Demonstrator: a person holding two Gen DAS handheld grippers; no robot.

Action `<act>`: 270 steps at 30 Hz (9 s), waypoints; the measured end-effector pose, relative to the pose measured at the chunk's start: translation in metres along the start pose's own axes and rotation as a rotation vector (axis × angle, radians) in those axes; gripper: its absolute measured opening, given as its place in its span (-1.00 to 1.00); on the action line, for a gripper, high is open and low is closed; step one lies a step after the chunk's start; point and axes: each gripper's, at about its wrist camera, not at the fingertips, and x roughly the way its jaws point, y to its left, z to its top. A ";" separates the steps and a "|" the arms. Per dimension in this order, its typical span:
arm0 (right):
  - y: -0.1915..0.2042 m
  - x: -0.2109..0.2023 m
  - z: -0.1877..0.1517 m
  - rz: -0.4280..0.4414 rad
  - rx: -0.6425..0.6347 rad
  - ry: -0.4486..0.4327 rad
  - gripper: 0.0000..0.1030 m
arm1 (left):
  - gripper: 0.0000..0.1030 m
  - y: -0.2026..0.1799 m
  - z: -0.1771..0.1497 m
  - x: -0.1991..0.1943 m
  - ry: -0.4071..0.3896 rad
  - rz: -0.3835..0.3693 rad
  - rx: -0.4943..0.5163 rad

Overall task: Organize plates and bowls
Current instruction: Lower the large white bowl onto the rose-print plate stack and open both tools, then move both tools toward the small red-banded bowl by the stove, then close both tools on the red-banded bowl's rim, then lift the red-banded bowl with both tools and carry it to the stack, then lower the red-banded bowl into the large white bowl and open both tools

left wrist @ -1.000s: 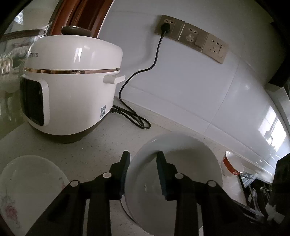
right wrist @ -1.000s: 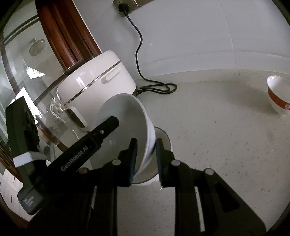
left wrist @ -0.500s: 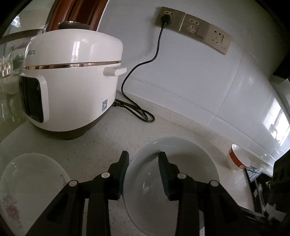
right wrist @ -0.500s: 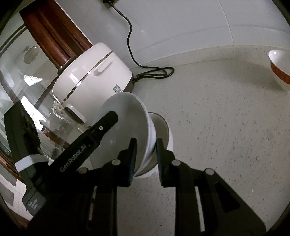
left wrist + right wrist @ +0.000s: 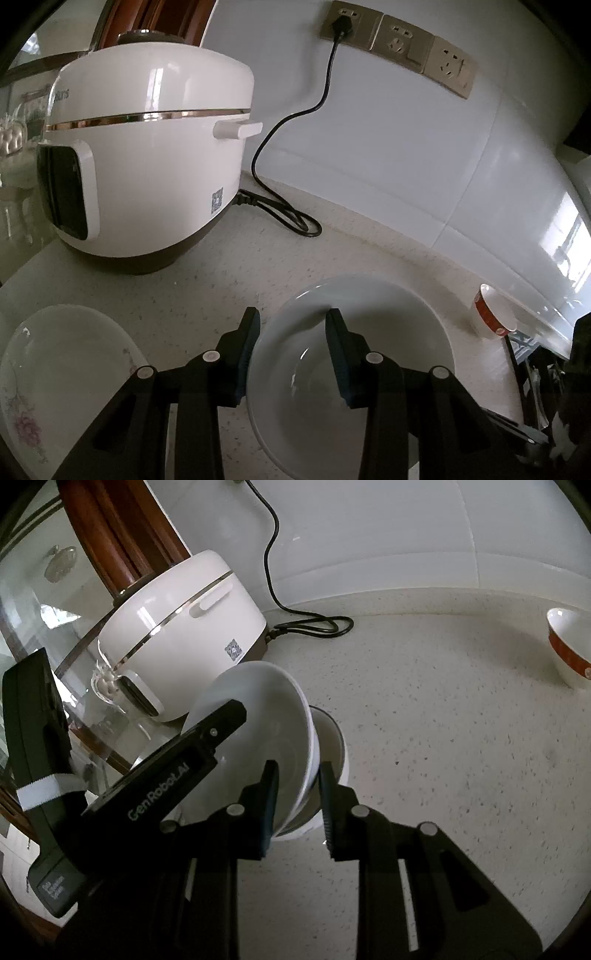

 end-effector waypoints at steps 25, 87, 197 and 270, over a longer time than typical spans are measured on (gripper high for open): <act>0.020 -0.002 -0.003 -0.165 -0.162 -0.054 -0.14 | -0.54 -0.001 -0.001 0.007 0.025 0.035 0.011; -0.199 -0.134 0.010 -0.542 0.496 -0.430 0.71 | 1.00 -0.180 -0.028 0.085 0.172 -0.396 0.160; -0.162 -0.097 0.000 -0.196 0.356 -0.058 -0.59 | -0.79 -0.166 -0.027 0.048 0.176 -0.260 0.279; -0.034 -0.018 0.001 0.236 0.140 -0.050 -0.49 | -0.45 -0.022 -0.005 -0.039 -0.132 -0.052 -0.034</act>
